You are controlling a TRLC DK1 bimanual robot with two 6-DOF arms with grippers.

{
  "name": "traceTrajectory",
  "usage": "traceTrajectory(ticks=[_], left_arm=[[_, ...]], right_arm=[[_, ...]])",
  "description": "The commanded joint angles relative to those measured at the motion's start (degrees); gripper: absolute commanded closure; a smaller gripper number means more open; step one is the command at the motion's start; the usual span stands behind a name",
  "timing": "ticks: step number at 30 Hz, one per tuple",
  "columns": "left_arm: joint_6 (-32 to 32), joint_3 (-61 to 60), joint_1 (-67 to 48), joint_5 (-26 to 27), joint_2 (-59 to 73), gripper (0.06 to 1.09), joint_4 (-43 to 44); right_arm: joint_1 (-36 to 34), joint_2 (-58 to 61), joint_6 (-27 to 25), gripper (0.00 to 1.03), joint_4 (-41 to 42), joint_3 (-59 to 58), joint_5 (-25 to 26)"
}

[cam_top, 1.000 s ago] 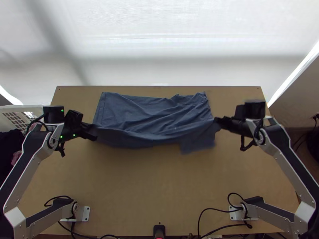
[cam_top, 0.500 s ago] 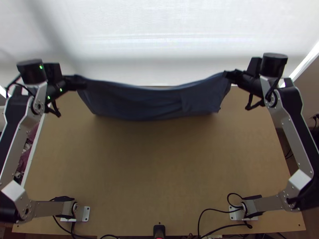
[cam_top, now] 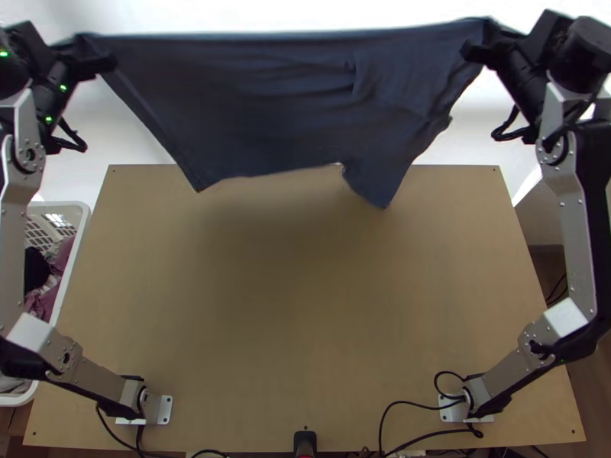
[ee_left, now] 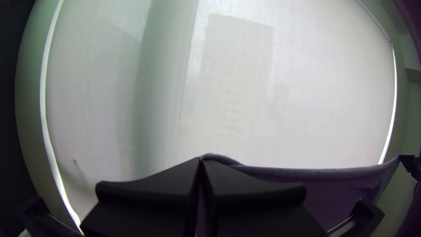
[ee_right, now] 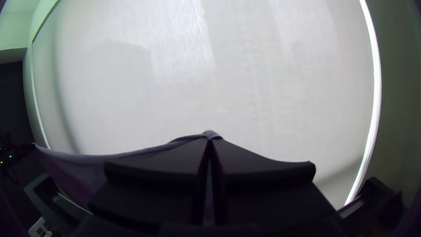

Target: Fold the t-shirt

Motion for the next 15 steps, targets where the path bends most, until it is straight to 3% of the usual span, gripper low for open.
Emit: traceTrajectory(ticks=[1, 7, 15], left_arm=[[-1.0, 1.4, -0.1, -2.8, -5.9, 1.04, 1.8], [-0.7, -2.7, -0.6, -3.3, -16.4, 1.04, -1.9], [-6.1, -6.8, -1.2, -3.3, -34.0, 1.04, -8.9]], right_arm=[[-0.4, -8.1, -1.2, 1.00, 1.7, -0.2, 1.9], [-0.8, -23.5, -1.0, 1.00, -3.1, -7.3, 2.1], [0.3, -43.3, -1.0, 1.00, -15.9, -10.9, 2.1]])
